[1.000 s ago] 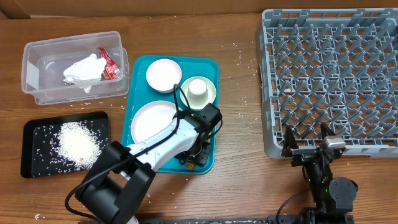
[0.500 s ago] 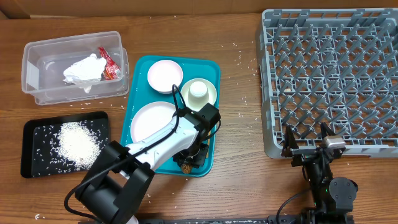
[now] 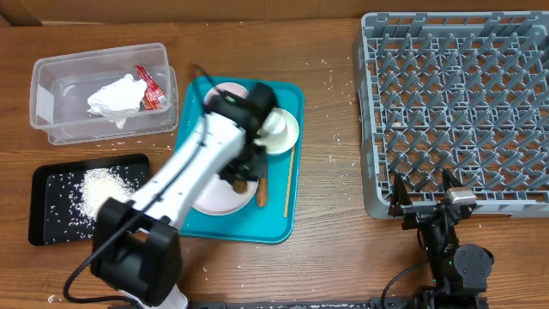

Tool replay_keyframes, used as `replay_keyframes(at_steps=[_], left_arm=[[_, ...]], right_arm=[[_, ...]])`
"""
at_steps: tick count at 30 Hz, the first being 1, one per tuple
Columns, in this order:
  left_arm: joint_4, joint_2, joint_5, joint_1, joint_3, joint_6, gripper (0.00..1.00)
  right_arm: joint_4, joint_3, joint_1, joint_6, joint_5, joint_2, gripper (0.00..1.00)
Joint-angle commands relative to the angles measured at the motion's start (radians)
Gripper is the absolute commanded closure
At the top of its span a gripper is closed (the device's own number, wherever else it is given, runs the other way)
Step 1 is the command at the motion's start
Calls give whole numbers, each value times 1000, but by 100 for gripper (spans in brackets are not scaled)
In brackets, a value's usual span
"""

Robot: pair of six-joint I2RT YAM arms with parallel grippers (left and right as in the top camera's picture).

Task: Sort waste into correct bins and load items into the dishwasher
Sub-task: 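Carry the mushroom left and drop it onto the black tray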

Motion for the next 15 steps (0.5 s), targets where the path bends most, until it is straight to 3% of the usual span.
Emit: replay_keyframes(at_steps=[1, 10, 15], left_arm=[[-23, -6, -63, 136, 46, -14, 64], [-6, -5, -65, 536, 37, -56, 64], [19, -4, -64, 682, 21, -87, 64]], right_arm=[[5, -10, -6, -3, 9, -1, 0], [5, -10, -6, -3, 9, -1, 0], [5, -10, -6, -3, 9, -1, 0]])
